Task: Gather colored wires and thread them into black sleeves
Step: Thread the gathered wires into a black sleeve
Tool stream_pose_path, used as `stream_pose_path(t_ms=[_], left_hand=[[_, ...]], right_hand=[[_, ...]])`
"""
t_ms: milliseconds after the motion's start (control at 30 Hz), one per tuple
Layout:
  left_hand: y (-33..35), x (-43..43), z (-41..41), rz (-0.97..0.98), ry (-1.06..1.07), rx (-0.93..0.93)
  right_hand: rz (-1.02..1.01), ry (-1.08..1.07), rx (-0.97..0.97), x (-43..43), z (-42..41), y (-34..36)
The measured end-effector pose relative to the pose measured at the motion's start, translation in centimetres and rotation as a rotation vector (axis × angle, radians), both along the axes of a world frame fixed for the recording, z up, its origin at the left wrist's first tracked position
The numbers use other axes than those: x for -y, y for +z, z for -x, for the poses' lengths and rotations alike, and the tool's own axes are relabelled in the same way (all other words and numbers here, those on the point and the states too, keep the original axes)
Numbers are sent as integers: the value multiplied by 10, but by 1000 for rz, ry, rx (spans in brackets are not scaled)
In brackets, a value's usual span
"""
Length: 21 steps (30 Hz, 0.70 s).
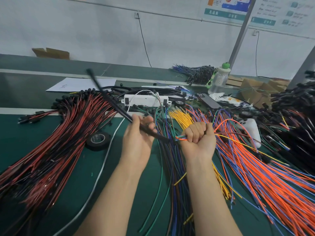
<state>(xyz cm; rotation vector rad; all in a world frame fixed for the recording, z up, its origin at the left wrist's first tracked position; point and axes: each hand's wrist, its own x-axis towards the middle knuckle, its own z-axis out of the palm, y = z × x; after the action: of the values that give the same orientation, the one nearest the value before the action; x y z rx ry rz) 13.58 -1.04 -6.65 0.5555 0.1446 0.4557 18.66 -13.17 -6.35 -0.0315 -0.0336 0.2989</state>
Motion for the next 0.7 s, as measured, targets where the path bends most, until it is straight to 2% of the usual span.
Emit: stream_pose_path(t_ms=[133,400,600,700], left_hand=[[-2,-1,-1,-99,146,-70],[-9,7,0,-190,109,-59],[-10,11,1,-304,119,-127],[-12,12,3,-386,-11,-146]], right_hand=[[-36,68,43,-6,3,0],[-31,75,42,-7,4,1],[-29,29,6,-5,4,1],[-2,-28,-24,-3,2,1]])
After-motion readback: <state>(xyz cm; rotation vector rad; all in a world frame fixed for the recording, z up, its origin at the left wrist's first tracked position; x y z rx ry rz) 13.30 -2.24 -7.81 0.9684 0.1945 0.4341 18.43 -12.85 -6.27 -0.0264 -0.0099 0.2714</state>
